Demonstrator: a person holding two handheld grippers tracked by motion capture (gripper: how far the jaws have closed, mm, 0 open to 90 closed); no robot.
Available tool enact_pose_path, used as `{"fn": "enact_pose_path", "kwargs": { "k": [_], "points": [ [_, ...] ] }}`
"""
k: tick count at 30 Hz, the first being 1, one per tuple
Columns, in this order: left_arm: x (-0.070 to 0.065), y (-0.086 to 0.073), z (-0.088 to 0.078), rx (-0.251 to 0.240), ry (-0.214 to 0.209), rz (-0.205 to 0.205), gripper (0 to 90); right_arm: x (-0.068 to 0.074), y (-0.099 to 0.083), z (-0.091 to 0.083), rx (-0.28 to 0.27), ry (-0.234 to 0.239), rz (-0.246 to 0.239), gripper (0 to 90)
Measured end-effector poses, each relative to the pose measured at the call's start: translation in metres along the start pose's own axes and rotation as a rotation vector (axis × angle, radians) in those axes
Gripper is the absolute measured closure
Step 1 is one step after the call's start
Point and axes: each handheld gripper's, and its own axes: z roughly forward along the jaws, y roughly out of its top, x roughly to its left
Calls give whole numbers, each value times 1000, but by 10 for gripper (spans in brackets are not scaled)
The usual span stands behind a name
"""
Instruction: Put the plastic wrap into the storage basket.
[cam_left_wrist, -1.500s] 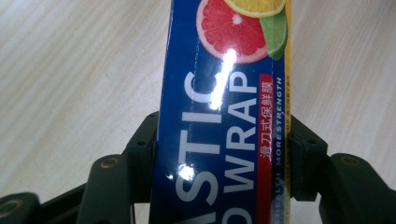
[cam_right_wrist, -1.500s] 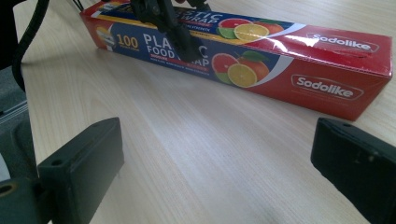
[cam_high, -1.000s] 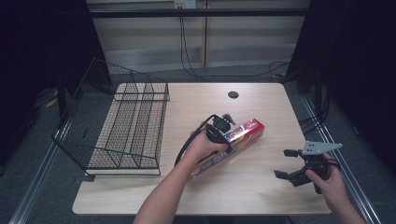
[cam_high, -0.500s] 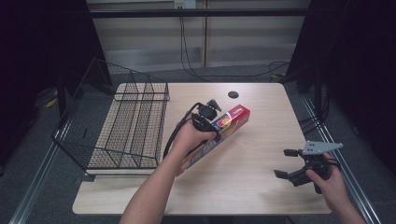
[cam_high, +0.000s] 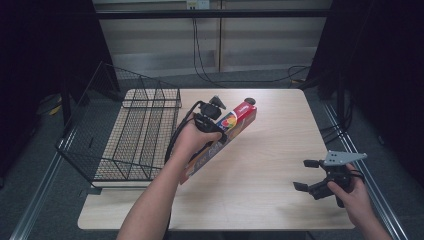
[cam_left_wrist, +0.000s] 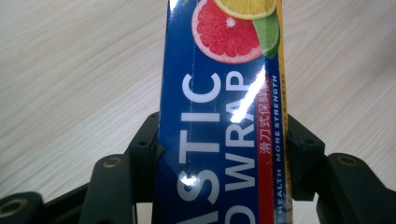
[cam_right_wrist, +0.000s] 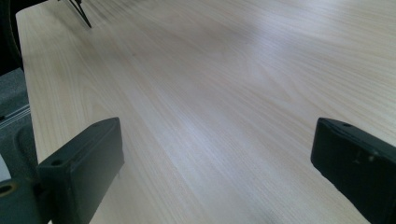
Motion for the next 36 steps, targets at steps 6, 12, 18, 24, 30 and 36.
{"fn": "enact_pose_path", "kwargs": {
  "k": [6,12,18,24,30,36],
  "points": [
    [3,1,-12,-8,13,-23,432,0,0,0,-2,-3,2,19],
    [7,2,-28,-12,35,-17,432,0,0,0,3,3,2,19],
    [13,0,-43,-13,51,-57,432,1,0,0,-1,2,0,18],
    [20,-2,-56,-14,66,-70,433,1,0,1,6,2,0,18],
    [29,-6,-75,-23,100,-105,433,2,0,1,4,4,-2,18],
    [38,-9,-93,-14,121,-134,432,2,1,1,2,2,0,18]
  ]
}}
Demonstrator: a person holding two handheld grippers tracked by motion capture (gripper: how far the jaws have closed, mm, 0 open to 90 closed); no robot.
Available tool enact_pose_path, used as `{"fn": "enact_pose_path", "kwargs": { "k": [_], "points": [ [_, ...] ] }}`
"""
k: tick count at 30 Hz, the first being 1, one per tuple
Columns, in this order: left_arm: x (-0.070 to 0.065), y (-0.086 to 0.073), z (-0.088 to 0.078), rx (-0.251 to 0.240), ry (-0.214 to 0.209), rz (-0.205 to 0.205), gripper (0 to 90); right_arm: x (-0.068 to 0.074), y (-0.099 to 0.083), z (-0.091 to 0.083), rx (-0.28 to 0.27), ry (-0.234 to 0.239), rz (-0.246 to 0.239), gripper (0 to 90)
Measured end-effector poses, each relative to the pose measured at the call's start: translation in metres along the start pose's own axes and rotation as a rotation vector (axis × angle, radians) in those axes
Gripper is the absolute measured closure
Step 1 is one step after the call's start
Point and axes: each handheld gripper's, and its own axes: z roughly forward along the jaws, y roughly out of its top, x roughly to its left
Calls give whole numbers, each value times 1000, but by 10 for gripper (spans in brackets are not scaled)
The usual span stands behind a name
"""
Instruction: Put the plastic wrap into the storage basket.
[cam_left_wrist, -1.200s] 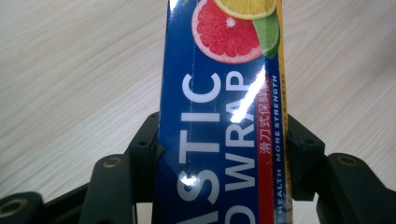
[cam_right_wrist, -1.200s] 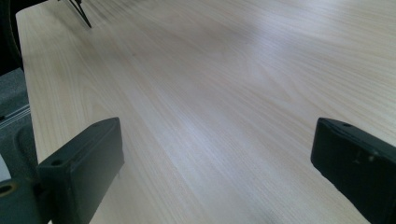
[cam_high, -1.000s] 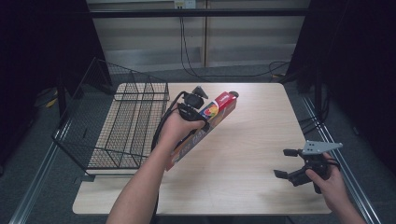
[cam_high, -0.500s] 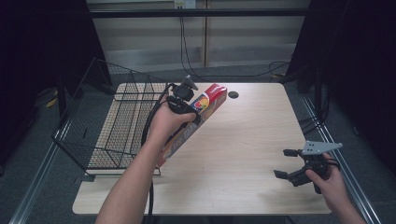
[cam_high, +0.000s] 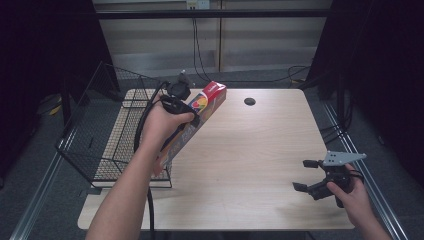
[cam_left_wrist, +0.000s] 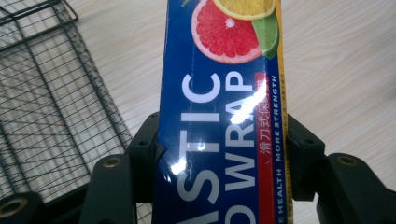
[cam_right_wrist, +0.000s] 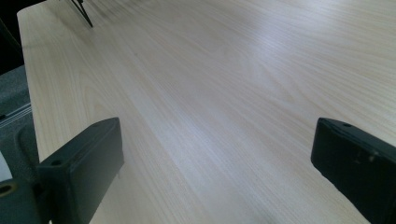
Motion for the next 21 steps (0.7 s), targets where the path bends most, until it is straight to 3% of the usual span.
{"fn": "enact_pose_path", "kwargs": {
  "k": [12,21],
  "points": [
    [21,-6,-28,-4,33,-42,433,1,0,1,2,2,-3,18],
    [37,-12,-45,-12,66,-103,433,2,1,2,4,7,-5,19]
  ]
}}
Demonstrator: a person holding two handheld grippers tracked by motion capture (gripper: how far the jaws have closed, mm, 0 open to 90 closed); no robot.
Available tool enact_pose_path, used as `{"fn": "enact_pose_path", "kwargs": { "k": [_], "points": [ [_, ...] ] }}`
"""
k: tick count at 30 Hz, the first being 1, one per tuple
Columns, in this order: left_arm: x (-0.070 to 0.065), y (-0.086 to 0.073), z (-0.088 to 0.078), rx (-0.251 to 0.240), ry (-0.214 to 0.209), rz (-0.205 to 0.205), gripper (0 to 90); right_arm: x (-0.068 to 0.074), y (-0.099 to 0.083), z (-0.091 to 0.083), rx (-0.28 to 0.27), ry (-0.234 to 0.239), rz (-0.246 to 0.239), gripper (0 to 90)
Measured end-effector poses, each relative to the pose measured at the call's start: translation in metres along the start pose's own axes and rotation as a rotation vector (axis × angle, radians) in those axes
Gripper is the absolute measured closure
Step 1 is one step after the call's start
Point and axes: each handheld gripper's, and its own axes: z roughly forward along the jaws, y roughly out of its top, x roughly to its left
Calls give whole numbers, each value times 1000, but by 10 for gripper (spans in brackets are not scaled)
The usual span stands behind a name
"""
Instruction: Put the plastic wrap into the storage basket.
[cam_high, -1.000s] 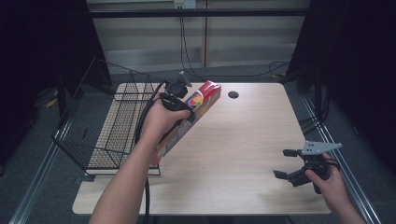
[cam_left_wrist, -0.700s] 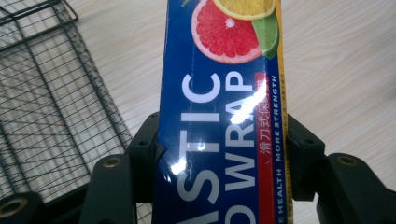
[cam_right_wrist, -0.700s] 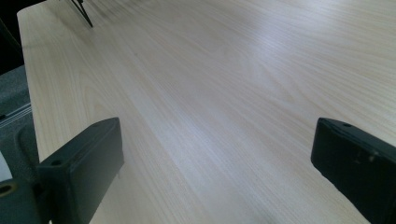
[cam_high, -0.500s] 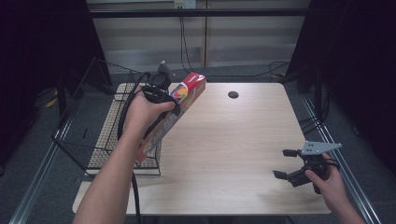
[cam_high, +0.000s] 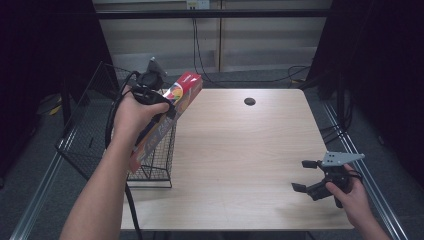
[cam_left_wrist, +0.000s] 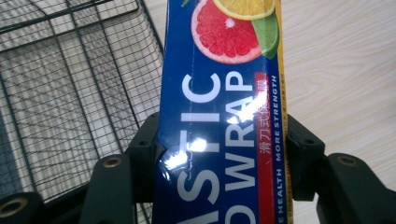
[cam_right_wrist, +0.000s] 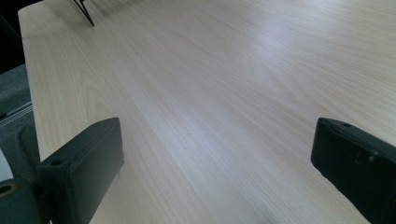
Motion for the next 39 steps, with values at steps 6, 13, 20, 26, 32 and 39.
{"fn": "enact_pose_path", "kwargs": {
  "k": [6,13,20,26,32,39],
  "points": [
    [12,-3,-9,-6,21,-9,433,0,0,1,3,2,1,19],
    [20,-6,-16,-15,34,-33,432,0,0,2,3,6,-1,18],
    [30,-9,-22,-23,55,-65,433,1,0,2,3,3,-1,19],
    [41,-14,-27,-21,73,-88,433,1,0,3,8,12,-3,18],
    [50,-19,-33,-27,84,-130,432,2,0,5,11,12,-6,18],
    [56,-22,-37,-37,102,-151,432,2,0,5,10,9,-6,18]
  ]
}}
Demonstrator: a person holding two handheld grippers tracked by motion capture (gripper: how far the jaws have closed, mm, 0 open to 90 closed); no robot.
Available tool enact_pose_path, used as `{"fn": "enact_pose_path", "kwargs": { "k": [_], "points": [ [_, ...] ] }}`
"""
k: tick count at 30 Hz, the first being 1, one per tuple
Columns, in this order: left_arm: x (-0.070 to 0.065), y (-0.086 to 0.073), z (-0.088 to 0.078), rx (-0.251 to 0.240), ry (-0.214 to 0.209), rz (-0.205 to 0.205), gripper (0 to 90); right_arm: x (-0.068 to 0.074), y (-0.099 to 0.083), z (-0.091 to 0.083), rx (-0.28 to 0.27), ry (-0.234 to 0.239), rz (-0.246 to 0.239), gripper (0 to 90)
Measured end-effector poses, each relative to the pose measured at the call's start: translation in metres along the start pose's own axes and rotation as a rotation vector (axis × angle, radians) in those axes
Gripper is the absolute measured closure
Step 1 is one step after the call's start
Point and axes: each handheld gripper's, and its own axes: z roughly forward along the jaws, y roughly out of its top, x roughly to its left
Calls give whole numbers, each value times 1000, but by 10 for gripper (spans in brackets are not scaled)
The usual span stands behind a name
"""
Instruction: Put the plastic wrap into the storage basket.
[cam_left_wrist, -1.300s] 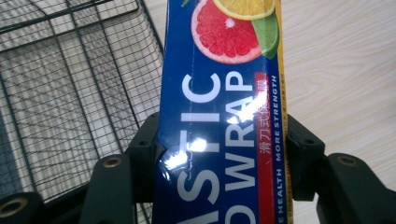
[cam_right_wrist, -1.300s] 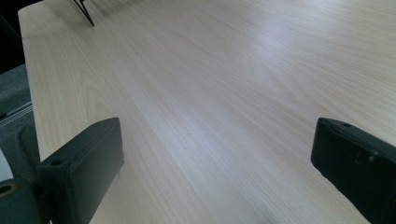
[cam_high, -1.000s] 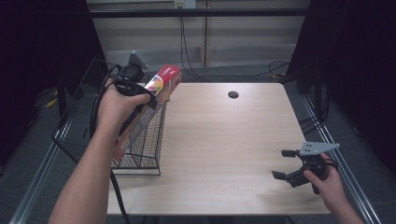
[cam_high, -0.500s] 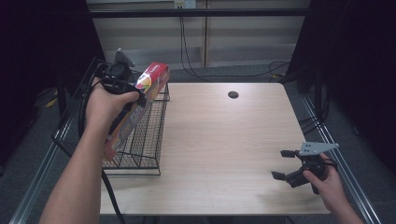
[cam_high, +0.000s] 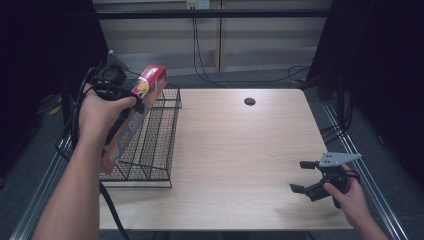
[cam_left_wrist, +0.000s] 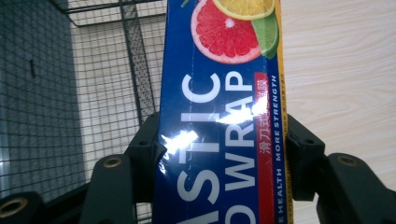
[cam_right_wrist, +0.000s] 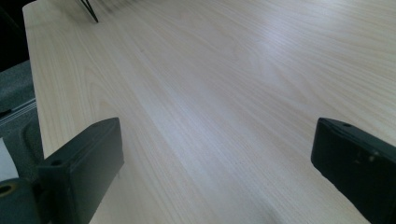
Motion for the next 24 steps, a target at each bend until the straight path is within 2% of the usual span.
{"fn": "enact_pose_path", "kwargs": {
  "k": [13,19,24],
  "points": [
    [21,-6,-2,-2,32,-59,431,0,0,0,-2,-5,0,18],
    [29,-10,-3,-5,30,-91,432,0,0,-1,0,-1,-1,18],
    [33,-11,-4,-7,41,-99,431,0,0,-1,-2,-3,2,18]
  ]
}}
